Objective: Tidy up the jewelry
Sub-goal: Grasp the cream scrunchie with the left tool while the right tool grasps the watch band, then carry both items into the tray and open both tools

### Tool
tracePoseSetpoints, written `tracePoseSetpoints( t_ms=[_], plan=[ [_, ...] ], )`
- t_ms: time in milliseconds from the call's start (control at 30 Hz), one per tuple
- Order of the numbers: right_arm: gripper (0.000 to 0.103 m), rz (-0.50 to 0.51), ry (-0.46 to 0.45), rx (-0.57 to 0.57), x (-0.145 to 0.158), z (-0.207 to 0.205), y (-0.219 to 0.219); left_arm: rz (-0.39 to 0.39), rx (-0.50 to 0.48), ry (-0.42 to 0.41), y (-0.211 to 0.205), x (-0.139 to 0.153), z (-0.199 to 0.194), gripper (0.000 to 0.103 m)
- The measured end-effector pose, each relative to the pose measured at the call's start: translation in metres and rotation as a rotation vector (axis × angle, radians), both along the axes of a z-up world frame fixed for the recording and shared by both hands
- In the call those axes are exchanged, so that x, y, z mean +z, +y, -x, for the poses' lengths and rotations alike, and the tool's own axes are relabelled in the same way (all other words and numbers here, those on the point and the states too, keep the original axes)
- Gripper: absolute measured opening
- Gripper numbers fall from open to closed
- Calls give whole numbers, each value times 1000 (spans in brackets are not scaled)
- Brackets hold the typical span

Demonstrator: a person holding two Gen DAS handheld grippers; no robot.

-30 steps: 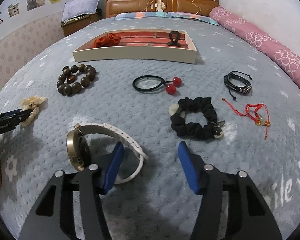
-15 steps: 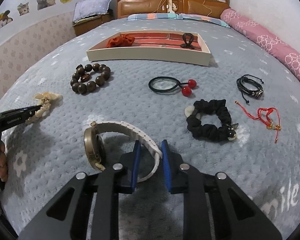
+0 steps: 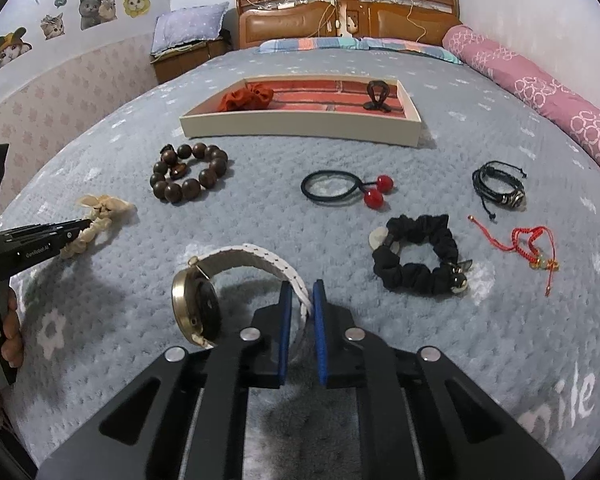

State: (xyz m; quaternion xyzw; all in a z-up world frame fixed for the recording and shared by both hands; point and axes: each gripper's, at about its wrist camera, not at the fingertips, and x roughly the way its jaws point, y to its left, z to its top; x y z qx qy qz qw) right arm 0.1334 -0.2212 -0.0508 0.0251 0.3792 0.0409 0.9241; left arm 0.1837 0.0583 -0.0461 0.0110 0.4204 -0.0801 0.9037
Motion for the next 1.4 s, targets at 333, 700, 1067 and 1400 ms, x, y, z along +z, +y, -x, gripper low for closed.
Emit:
tracePoseSetpoints(
  t_ms=[333,700,1067,1400],
  plan=[
    [11,-8,-86,4,37,-12,-5,29,-59,-65,-21,34,-6,8],
    [11,-5,-152,-12,87,-73,-21,35,-96,-118,-59,76,-60,8],
    [11,-1,-127,-61,95,-164,-47,6,-88,-105,-84,81,-153,8],
    [11,-14,-36,-130,61,-234,-74,10,-67,-27,-96,48,-218,8]
  ],
)
